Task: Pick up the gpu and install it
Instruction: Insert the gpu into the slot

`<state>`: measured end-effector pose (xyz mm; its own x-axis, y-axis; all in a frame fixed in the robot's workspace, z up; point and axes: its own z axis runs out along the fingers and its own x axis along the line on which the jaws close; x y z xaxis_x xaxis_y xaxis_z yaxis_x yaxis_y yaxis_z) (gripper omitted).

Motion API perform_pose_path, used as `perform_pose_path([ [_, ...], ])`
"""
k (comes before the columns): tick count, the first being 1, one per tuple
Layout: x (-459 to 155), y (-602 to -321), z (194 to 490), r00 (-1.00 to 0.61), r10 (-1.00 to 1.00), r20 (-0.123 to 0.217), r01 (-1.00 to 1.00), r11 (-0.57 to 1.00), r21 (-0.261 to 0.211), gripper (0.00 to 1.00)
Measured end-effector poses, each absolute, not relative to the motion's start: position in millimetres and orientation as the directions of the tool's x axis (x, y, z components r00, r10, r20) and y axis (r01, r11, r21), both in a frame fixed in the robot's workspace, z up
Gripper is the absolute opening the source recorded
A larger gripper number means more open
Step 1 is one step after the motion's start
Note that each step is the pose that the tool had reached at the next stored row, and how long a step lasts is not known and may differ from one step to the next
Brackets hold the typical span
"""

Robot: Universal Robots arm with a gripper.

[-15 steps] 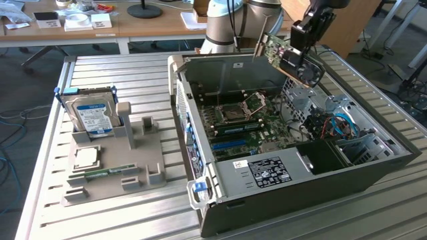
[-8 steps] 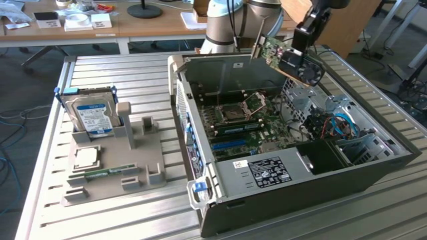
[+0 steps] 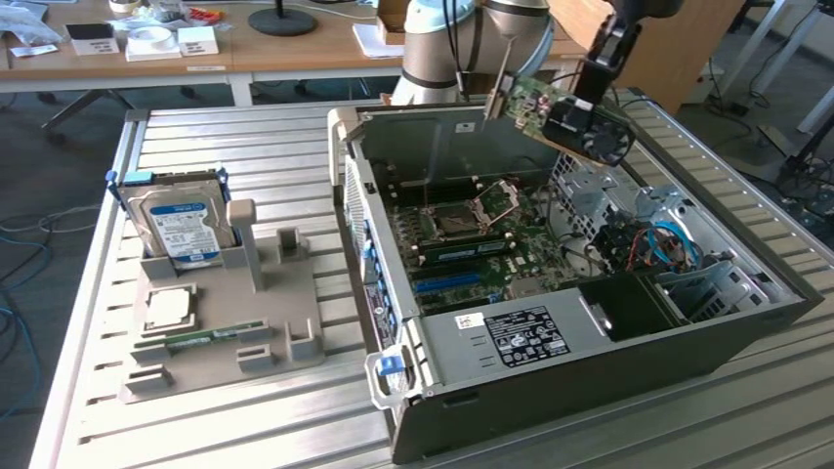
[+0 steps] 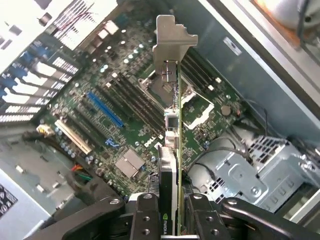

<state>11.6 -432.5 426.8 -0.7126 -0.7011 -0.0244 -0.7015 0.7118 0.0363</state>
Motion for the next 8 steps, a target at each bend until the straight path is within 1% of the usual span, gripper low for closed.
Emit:
perform_pose_path([
  [8, 11.6, -432.6, 426.3, -0.603, -0.797, -0.024, -0.797, 0.602, 0.036, 0.26],
])
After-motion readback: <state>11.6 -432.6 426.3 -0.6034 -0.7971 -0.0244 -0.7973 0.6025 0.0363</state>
